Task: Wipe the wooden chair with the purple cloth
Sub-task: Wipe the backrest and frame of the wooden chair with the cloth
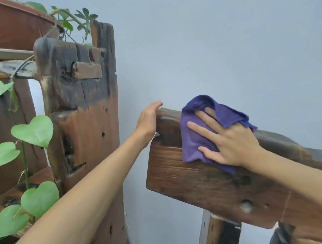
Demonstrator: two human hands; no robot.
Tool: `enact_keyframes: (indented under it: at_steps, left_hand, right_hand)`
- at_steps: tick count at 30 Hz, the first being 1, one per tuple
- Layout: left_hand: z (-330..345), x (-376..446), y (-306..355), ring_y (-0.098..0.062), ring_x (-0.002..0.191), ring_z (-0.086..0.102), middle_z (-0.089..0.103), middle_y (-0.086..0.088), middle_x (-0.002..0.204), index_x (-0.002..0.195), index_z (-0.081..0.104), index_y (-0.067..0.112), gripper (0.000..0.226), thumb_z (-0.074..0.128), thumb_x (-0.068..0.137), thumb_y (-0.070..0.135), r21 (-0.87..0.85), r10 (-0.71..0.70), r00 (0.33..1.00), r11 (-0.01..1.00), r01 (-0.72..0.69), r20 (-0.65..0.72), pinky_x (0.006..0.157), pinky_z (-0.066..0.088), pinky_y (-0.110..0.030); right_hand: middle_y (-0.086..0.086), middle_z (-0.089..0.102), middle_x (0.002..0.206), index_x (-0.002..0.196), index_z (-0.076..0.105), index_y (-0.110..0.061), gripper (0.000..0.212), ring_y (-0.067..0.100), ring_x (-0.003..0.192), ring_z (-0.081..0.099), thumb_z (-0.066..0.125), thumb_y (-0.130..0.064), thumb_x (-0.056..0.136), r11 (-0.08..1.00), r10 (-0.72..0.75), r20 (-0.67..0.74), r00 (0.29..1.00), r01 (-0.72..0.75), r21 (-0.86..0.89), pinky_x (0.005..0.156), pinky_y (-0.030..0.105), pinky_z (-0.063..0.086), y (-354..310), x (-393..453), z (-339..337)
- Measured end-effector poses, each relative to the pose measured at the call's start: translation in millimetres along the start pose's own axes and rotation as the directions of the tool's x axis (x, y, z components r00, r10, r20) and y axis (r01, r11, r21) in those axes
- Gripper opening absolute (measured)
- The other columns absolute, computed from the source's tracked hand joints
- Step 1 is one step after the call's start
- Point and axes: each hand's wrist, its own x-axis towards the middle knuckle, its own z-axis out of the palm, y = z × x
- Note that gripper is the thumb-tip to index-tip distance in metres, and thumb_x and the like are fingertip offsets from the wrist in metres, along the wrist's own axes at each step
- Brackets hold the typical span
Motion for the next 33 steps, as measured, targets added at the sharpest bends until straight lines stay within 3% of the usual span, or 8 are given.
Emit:
enact_keyframes:
  at_steps: [3, 9, 12, 14, 17, 19, 26, 33]
  left_hand:
    - [4.7, 6.6, -3.5, -0.019, 0.106, 0.059, 0.069, 0.007, 0.113, 0.104, 0.075, 0.026, 0.044, 0.046, 0.084, 0.052, 0.103, 0.05, 0.993, 0.993, -0.061, 0.104, 0.084, 0.046, -0.039]
    - [4.9, 13.7, -25.9, -0.007, 0.088, 0.059, 0.068, 0.009, 0.097, 0.101, 0.071, 0.016, 0.028, 0.046, 0.099, 0.028, -0.045, 0.178, 0.981, 0.984, -0.175, 0.079, 0.08, 0.041, -0.029]
    - [3.7, 15.0, -24.0, -0.003, 0.081, 0.057, 0.064, 0.01, 0.092, 0.099, 0.067, 0.015, 0.025, 0.045, 0.101, 0.028, -0.07, 0.187, 0.976, 0.981, -0.18, 0.115, 0.073, 0.039, -0.027]
    - [2.7, 14.3, -22.4, -0.002, 0.077, 0.056, 0.062, 0.008, 0.09, 0.1, 0.065, 0.013, 0.027, 0.043, 0.103, 0.027, -0.106, 0.188, 0.974, 0.979, -0.176, 0.126, 0.071, 0.039, -0.026]
    - [4.8, 15.2, -23.4, 0.0, 0.077, 0.057, 0.062, 0.005, 0.094, 0.1, 0.065, 0.012, 0.032, 0.037, 0.105, 0.026, -0.127, 0.192, 0.974, 0.976, -0.177, 0.119, 0.071, 0.04, -0.024]
    - [4.1, 13.3, -24.5, -0.005, 0.077, 0.059, 0.064, 0.0, 0.093, 0.098, 0.067, 0.01, 0.038, 0.034, 0.105, 0.027, -0.18, 0.17, 0.979, 0.972, -0.149, 0.112, 0.067, 0.044, -0.022]
    - [-16.9, 20.5, -24.7, -0.016, 0.081, 0.065, 0.071, -0.004, 0.09, 0.089, 0.071, 0.014, 0.042, 0.036, 0.106, 0.031, -0.298, 0.072, 0.953, 0.954, 0.019, 0.293, 0.082, 0.05, -0.03]
    - [-3.9, 13.6, -27.0, -0.013, 0.076, 0.058, 0.07, 0.005, 0.091, 0.084, 0.073, 0.03, 0.035, 0.042, 0.088, 0.047, -0.249, 0.064, 0.98, 0.968, -0.015, 0.188, 0.056, 0.042, -0.025]
  right_hand:
    - [0.014, 0.038, 0.162, 0.159, 0.036, -0.024, 0.068, 0.034, 0.133, 0.056, 0.041, -0.058, 0.101, 0.912, 0.408, -0.076, 0.91, -0.41, -0.02, 0.096, 0.045, 0.05, -10.0, -36.7, 6.2]
    - [0.023, 0.014, 0.168, 0.163, 0.021, -0.013, 0.066, 0.04, 0.157, 0.012, 0.036, -0.044, 0.106, 0.678, 0.725, -0.201, 0.659, -0.734, 0.041, 0.125, 0.053, 0.011, -101.4, -38.6, 52.8]
    - [0.018, 0.019, 0.168, 0.162, 0.027, -0.019, 0.065, 0.033, 0.156, 0.02, 0.041, -0.045, 0.103, 0.825, 0.564, -0.156, 0.811, -0.563, 0.053, 0.119, 0.047, 0.025, -133.9, -47.4, 72.5]
    - [0.005, 0.033, 0.165, 0.156, 0.042, -0.028, 0.062, 0.022, 0.144, 0.045, 0.052, -0.045, 0.097, 0.991, 0.125, -0.077, 0.989, -0.121, 0.057, 0.101, 0.039, 0.044, -140.7, -67.1, 85.1]
    - [-0.006, 0.067, 0.124, 0.128, 0.064, -0.032, 0.051, 0.018, 0.101, 0.065, 0.067, -0.048, 0.08, 0.951, -0.296, 0.043, 0.954, 0.29, 0.11, 0.071, 0.03, 0.054, -120.0, -63.6, 81.8]
    - [-0.003, 0.07, 0.106, 0.123, 0.067, -0.035, 0.05, 0.024, 0.093, 0.062, 0.069, -0.051, 0.076, 0.955, -0.291, 0.006, 0.957, 0.29, 0.066, 0.066, 0.032, 0.049, -96.6, -29.7, 64.2]
    - [-0.004, 0.049, 0.156, 0.148, 0.052, -0.038, 0.052, 0.027, 0.146, 0.043, 0.048, -0.052, 0.098, 0.997, -0.079, -0.12, 0.99, 0.076, -0.032, 0.12, 0.049, 0.027, -68.0, 54.9, 25.5]
    - [-0.004, 0.058, 0.132, 0.15, 0.041, -0.05, 0.059, 0.029, 0.11, 0.057, 0.055, -0.053, 0.093, 0.984, 0.111, -0.037, 0.993, -0.104, 0.147, 0.076, 0.039, 0.051, -135.4, -28.9, 78.3]
